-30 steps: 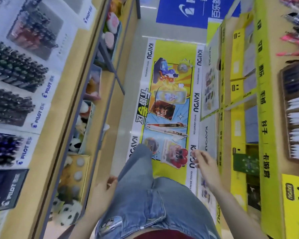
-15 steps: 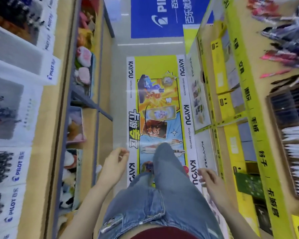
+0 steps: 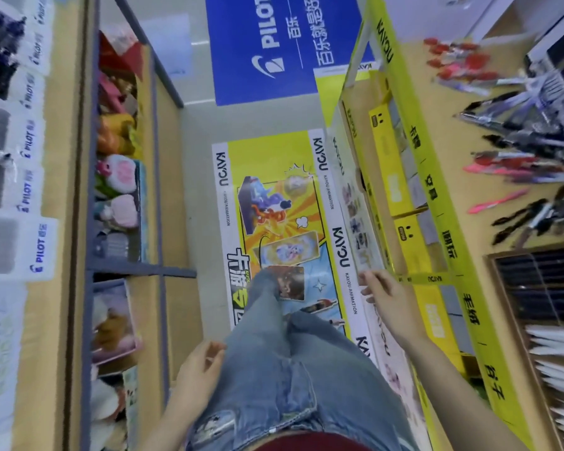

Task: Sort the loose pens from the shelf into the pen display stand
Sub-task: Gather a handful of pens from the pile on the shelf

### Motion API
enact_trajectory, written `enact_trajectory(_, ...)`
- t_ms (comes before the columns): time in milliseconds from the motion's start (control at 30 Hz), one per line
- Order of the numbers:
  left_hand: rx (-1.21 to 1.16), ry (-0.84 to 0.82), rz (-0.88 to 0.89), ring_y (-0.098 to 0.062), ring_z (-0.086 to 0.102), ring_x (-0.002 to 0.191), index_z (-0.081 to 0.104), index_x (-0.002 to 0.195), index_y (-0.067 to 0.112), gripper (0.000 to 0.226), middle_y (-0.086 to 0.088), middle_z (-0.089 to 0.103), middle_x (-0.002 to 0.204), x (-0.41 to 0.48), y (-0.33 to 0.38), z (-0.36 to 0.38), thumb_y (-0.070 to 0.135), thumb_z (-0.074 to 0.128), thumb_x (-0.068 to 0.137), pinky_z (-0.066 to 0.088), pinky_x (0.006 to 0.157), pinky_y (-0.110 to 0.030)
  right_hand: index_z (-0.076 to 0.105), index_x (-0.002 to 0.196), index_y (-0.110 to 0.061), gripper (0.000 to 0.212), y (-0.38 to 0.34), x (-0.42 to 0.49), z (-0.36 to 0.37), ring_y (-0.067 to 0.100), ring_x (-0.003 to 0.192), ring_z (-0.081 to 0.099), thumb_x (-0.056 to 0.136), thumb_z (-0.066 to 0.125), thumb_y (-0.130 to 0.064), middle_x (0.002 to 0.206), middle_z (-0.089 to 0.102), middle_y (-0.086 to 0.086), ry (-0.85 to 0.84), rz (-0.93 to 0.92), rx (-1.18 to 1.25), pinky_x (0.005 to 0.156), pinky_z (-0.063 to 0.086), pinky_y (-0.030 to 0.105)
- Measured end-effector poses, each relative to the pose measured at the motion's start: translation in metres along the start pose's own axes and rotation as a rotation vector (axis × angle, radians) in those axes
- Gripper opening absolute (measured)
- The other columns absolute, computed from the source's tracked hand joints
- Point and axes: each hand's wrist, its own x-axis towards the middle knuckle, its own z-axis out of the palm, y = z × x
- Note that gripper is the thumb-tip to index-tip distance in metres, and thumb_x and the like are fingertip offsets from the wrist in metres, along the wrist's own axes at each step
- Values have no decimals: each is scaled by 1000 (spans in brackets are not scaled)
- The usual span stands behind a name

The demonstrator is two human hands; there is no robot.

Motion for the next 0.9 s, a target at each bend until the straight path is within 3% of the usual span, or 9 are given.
enact_trajectory(100,25,-8,35,-23,59,82,57,77,24,23,-3,64,81,41,27,-22,6,56,91,40,73,-32,63,100,-5,22,-22,23,3,13,74,56,96,47,-20,94,65,12,34,5,5,60,42,4)
enact_trajectory(200,71,-34,80,-25,59,87,59,82,21,17,-5,64,86,91,65,-45,8,54,92,40,75,-33,63,98,-5,22,-38,39,5,11,73,56,97,47,-20,89,64,11,81,45,11,59,40,3)
enact_trajectory(300,167,-61,168,-24,58,93,60,92,16,9,-6,64,94,136,114,-61,13,52,94,38,76,-31,62,90,-14,18,-43,52,13,12,74,58,97,47,-21,91,65,8,123,98,89,61,43,7)
enact_trajectory(367,232,-99,239,-22,56,93,58,93,16,8,-5,63,95,161,157,-64,15,50,95,36,75,-29,62,87,-20,17,-41,60,15,2,68,57,96,48,-22,94,66,7,168,148,170,59,44,10)
enact_trajectory(533,322,-199,380,-13,55,90,61,100,15,13,2,62,97,204,251,-46,16,49,96,36,74,-22,62,87,-18,20,-41,69,3,-5,61,56,97,46,-17,91,64,-1,309,221,296,55,42,7)
enact_trajectory(667,394,-271,481,-2,52,76,59,95,16,10,3,61,89,223,306,-16,14,49,95,37,62,-5,62,87,-16,20,-41,91,-19,4,62,54,97,46,-21,86,62,-3,392,280,380,50,40,10)
enact_trajectory(800,467,-337,495,0,51,73,59,90,15,11,1,64,90,232,335,12,13,50,95,37,61,-7,63,86,-15,20,-45,122,-52,12,73,56,97,46,-18,91,64,-2,467,265,393,61,45,14)
enact_trajectory(900,503,-394,489,-3,54,73,60,91,16,11,1,66,93,243,352,32,13,50,94,38,61,-8,62,85,-20,19,-47,148,-78,9,72,56,97,46,-17,90,65,-3,511,269,416,62,45,13)
